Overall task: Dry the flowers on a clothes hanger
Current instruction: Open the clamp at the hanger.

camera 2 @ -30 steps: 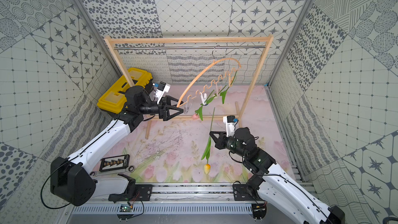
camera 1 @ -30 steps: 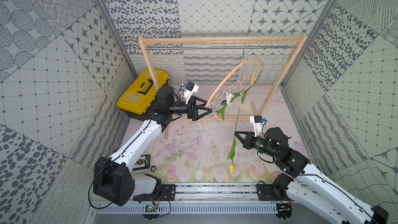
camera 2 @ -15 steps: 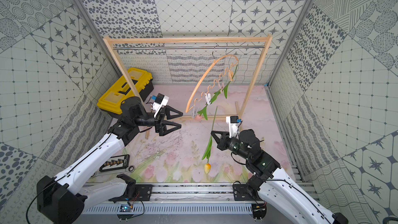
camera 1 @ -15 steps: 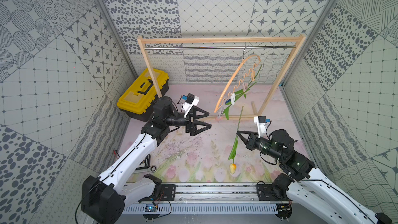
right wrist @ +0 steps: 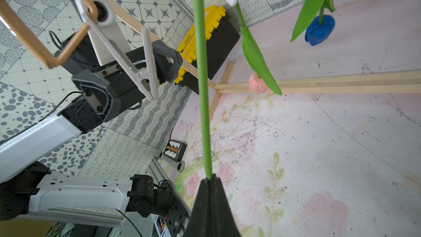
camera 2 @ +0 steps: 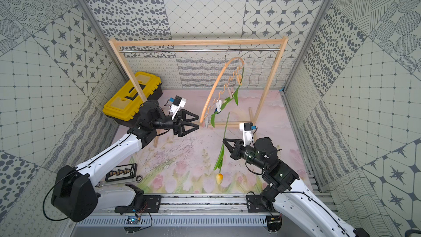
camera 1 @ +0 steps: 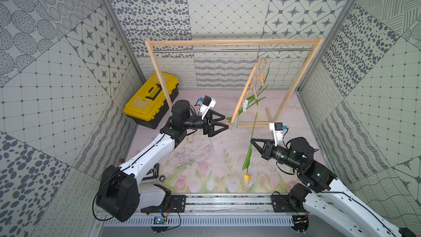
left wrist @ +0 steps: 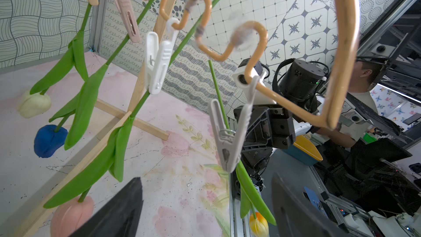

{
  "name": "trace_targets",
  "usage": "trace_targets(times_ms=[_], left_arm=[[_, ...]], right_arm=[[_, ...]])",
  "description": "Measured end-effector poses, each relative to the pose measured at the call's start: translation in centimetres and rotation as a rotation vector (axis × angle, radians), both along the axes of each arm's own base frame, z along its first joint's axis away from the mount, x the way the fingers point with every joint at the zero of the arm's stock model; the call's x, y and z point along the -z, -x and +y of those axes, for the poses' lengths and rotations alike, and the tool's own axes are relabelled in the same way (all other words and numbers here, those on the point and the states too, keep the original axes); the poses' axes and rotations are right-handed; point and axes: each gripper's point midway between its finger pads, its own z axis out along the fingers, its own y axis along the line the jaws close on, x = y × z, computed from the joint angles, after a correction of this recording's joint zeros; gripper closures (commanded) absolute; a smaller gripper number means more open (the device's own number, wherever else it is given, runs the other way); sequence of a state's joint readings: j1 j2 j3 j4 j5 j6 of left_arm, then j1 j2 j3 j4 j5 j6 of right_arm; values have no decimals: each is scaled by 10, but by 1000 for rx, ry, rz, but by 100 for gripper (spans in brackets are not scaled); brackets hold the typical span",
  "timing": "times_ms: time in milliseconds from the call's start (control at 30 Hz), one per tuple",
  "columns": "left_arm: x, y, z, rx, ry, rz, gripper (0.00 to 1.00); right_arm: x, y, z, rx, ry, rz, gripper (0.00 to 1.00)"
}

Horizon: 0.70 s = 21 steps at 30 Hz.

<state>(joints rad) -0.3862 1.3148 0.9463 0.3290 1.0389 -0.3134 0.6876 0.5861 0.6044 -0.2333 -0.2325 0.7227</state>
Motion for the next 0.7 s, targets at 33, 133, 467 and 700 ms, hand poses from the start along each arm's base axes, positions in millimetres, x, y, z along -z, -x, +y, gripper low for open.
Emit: trace_targets(times_ms=[33, 133, 467, 700], left_arm=[[-1, -1, -1, 1, 9, -1, 8], [-3, -3, -2, 6, 30, 5, 9], [-18, -9, -26, 90, 78, -12, 13], [-21, -15, -48, 159, 107, -1, 16]], right_arm=[[-7, -1, 1, -4, -1, -9, 100], [-31, -5, 4, -9, -5, -52, 100], [-57, -35, 18, -11, 115, -96, 100], [-59, -50, 7, 8, 189, -82, 100]])
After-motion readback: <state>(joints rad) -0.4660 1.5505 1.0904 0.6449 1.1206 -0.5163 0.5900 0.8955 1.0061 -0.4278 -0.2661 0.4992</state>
